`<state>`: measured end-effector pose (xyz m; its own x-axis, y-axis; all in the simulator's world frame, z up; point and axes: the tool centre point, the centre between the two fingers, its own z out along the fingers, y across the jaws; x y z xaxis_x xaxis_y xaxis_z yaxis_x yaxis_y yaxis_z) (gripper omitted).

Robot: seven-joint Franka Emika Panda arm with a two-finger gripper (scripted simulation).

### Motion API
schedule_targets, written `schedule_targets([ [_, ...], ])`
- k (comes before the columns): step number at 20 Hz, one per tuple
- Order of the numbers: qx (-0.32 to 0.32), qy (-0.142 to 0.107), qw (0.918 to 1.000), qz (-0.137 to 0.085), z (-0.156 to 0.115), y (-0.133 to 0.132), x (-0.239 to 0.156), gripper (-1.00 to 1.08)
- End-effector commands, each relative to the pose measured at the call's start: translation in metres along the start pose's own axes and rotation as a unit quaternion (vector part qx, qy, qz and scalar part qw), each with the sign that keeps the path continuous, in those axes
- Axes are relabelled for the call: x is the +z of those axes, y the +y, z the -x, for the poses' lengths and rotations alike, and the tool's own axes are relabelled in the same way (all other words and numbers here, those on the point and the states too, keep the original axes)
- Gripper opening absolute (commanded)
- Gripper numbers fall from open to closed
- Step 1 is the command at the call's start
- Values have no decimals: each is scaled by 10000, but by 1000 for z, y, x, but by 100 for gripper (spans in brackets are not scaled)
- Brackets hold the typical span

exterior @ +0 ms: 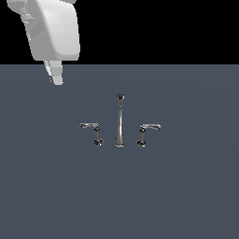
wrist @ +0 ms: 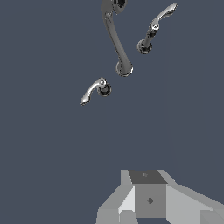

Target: Turn on the faucet by rotating a designated handle.

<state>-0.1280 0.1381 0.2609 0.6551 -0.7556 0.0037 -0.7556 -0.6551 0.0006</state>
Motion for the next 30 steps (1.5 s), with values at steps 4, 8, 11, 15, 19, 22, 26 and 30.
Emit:
schedule_targets([
  [4, 512, -13, 9987, -13, -9, -19, 24, -100],
  [8, 863, -18, 9963, -16, -16, -31, 40, -100],
  [11, 1120, -21, 9937, -17, -22, -40, 52, -100],
  [15, 1466, -22, 9892, -16, -31, -51, 69, -100],
  [19, 1824, -20, 9832, -12, -41, -61, 86, -100],
  [22, 2110, -17, 9775, -8, -50, -69, 100, -100],
  [26, 2522, -11, 9677, -1, -64, -79, 119, -100],
  [30, 2914, -5, 9566, 5, -78, -88, 138, -100],
])
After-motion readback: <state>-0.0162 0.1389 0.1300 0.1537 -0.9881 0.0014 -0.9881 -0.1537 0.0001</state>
